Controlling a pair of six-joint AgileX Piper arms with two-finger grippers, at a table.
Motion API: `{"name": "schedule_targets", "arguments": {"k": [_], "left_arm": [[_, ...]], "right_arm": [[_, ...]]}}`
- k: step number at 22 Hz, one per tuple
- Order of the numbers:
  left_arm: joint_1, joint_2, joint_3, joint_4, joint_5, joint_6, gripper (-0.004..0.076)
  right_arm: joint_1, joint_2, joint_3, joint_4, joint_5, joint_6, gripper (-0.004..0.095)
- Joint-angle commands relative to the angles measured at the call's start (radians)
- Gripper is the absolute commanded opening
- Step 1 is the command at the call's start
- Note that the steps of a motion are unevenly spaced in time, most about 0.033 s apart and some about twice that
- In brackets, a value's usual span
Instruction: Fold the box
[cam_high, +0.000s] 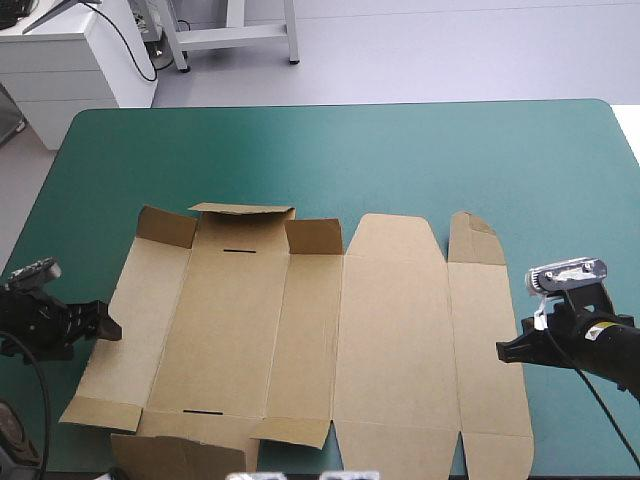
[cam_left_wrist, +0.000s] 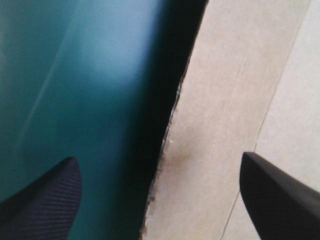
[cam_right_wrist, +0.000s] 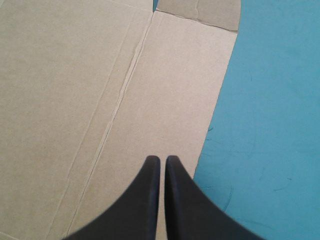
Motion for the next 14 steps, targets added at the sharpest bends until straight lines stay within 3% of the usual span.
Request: {"name": "schedule_targets", "arguments": {"k": [1, 8, 14], "left_arm": [[0.003, -0.026, 0.019, -0.071, -0.004, 0.082, 0.0587], [0.003, 0.030, 0.037, -0.209, 0.037, 0.166, 0.0449], [0.003, 0.100, 0.038, -0.262, 0.108, 0.196, 0.0442]], "right_arm": [[-0.009, -0.005, -0.026, 0.021, -0.043, -0.012, 0.0020], [-0.009, -0.005, -0.026, 0.019, -0.043, -0.019, 0.0020], [-0.009, -0.005, -0.026, 0.021, -0.043, -0.016, 0.0020]]}}
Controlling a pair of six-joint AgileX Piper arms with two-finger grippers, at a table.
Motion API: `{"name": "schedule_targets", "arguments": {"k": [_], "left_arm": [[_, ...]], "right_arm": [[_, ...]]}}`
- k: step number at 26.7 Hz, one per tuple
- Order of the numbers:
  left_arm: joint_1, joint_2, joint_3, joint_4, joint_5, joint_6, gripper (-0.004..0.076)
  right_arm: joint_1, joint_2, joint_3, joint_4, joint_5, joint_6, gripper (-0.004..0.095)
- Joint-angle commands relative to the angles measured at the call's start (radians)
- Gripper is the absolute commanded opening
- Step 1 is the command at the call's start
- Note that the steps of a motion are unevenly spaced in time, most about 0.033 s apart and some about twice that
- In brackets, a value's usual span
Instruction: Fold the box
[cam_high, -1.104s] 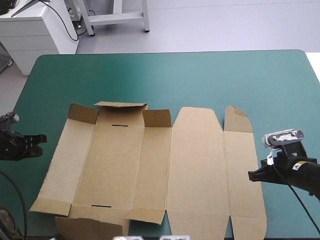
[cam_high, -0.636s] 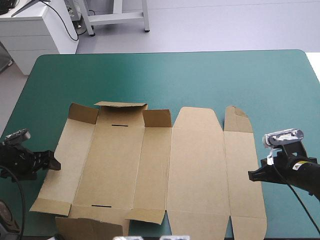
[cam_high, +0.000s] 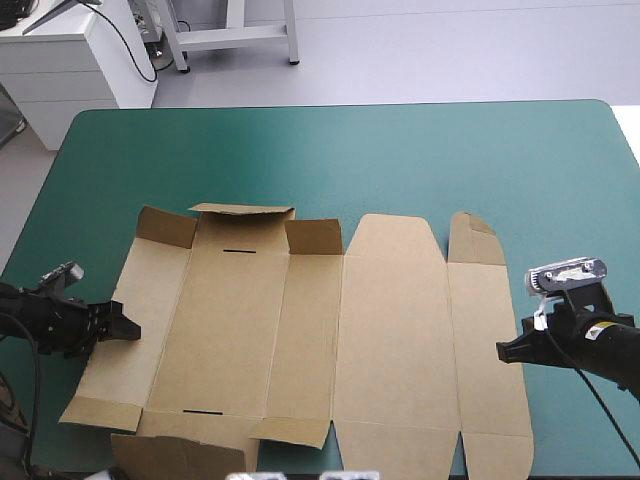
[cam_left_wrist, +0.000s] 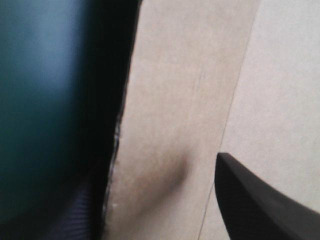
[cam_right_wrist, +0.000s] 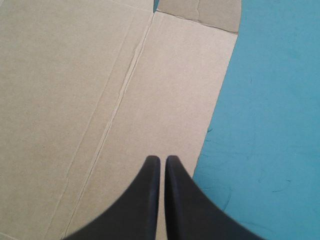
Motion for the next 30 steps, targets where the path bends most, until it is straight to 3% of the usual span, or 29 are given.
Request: {"name": "schedule_targets", "arguments": {"k": [1, 11, 18, 30], "left_arm": [[0.000, -0.023, -0.017, -0.070, 0.102, 0.010, 0.0442], [-0.006, -0.023, 0.061, -0.109, 0.102, 0.056, 0.0442], [-0.113, -0.023, 0.059, -0.008, 0.100, 0.056, 0.0435], [-0.134, -0.023, 0.026, 0.023, 0.095, 0.049, 0.0154]], "right_arm": [[-0.009, -0.005, -0.027, 0.020, -0.042, -0.007, 0.0020], [-0.009, -0.003, -0.027, 0.026, -0.066, -0.007, 0.0020], [-0.009, -0.003, -0.027, 0.026, -0.083, -0.008, 0.0020], [-0.009, -0.003, -0.027, 0.026, -0.044, -0.017, 0.0020]]}}
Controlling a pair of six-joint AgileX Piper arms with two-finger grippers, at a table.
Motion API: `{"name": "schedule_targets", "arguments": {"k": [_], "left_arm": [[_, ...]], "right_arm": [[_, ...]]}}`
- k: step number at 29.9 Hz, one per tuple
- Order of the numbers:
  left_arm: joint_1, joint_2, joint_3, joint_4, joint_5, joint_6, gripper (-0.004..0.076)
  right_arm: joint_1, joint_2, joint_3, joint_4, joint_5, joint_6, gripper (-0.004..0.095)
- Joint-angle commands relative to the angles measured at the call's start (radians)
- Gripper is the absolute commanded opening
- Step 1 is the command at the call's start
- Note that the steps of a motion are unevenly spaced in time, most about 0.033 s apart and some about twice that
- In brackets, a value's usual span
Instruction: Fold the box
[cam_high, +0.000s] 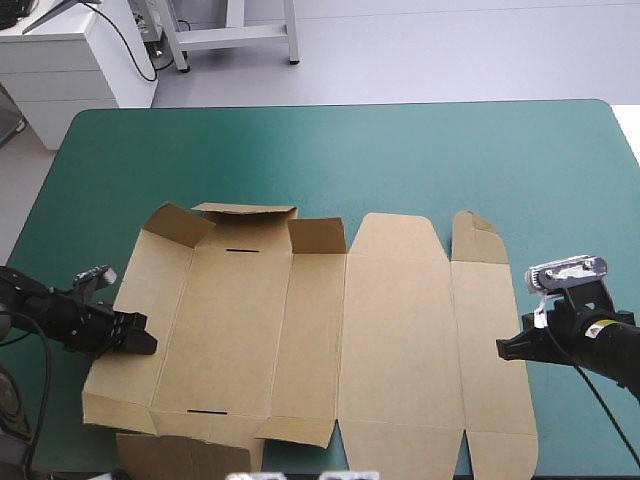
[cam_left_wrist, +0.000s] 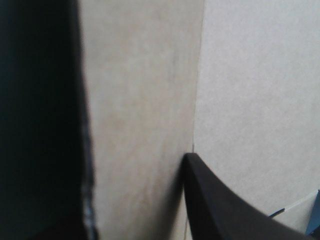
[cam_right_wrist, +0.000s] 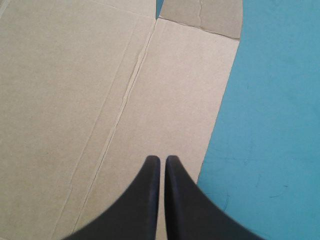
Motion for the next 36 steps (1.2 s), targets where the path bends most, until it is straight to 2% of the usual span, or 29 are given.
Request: {"name": "schedule_targets", "arguments": {"k": [1, 4, 12, 19, 23, 28, 36], "left_arm": [[-0.009, -0.018, -0.033, 0.003, 0.095, -0.006, 0.0117], [-0.009, -0.018, -0.041, 0.001, 0.097, -0.002, -0.0006], [-0.032, -0.018, -0.116, -0.030, 0.097, 0.013, -0.0008], [-0.176, -0.018, -0.333, -0.028, 0.071, 0.099, -0.0008], [-0.326, -0.018, -0.490, 0.021, -0.041, 0.127, -0.0008], [-0.520, -0.018, -0.630, 0.222, -0.227, 0.130, -0.0008], [-0.787, -0.018, -0.683, 0.504, -0.540, 0.131, -0.0008]], "right_arm": [[-0.009, -0.003, -0.027, 0.025, -0.022, -0.014, 0.0020], [-0.009, -0.003, -0.027, 0.025, -0.019, -0.015, 0.0020], [-0.009, -0.003, -0.027, 0.025, -0.019, -0.015, 0.0020], [-0.009, -0.003, -0.027, 0.026, -0.019, -0.015, 0.0020], [-0.009, -0.003, -0.027, 0.026, -0.019, -0.015, 0.0020], [-0.009, -0.003, -0.027, 0.044, -0.015, -0.015, 0.0020], [-0.009, -0.003, -0.027, 0.049, -0.015, -0.010, 0.0020]]}}
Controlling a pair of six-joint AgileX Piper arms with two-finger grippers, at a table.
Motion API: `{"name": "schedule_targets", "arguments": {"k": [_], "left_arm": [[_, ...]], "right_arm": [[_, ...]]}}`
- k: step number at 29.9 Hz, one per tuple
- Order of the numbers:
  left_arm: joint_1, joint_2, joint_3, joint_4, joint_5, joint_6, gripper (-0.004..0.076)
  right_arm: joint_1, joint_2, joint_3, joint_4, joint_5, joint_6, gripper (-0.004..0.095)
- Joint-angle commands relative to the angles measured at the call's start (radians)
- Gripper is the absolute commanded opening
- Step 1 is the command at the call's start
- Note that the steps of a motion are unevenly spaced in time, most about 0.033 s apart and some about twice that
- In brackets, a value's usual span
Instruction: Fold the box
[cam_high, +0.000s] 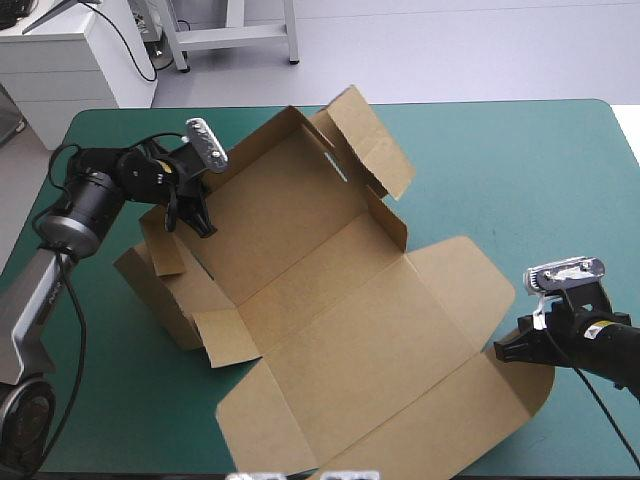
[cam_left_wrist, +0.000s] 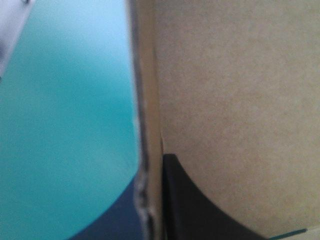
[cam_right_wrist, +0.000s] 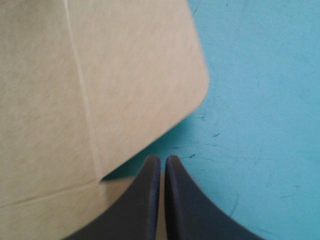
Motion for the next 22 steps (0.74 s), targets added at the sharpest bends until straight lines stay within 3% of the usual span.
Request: {"name": "schedule_targets", "arguments": {"k": [1, 6, 13, 18, 22], "left_arm": [[-0.103, -0.041, -0.041, 0.071, -0.218, 0.006, -0.0008], [-0.222, -0.041, -0.041, 0.160, -0.380, 0.006, -0.0008], [-0.358, -0.041, -0.041, 0.342, -0.409, -0.012, -0.0008], [-0.428, -0.041, -0.041, 0.516, -0.411, -0.190, -0.0008], [-0.493, -0.041, -0.030, 0.767, -0.405, -0.432, -0.0008]], "right_arm": [[-0.009, -0.003, -0.027, 0.022, -0.031, 0.002, 0.0020], [-0.009, -0.003, -0.027, 0.032, -0.030, 0.010, 0.0020], [-0.009, -0.003, -0.027, 0.068, -0.030, 0.010, 0.0020], [-0.009, -0.003, -0.027, 0.072, -0.030, 0.018, 0.0020], [-0.009, -0.003, -0.027, 0.072, -0.032, 0.025, 0.0020]]}}
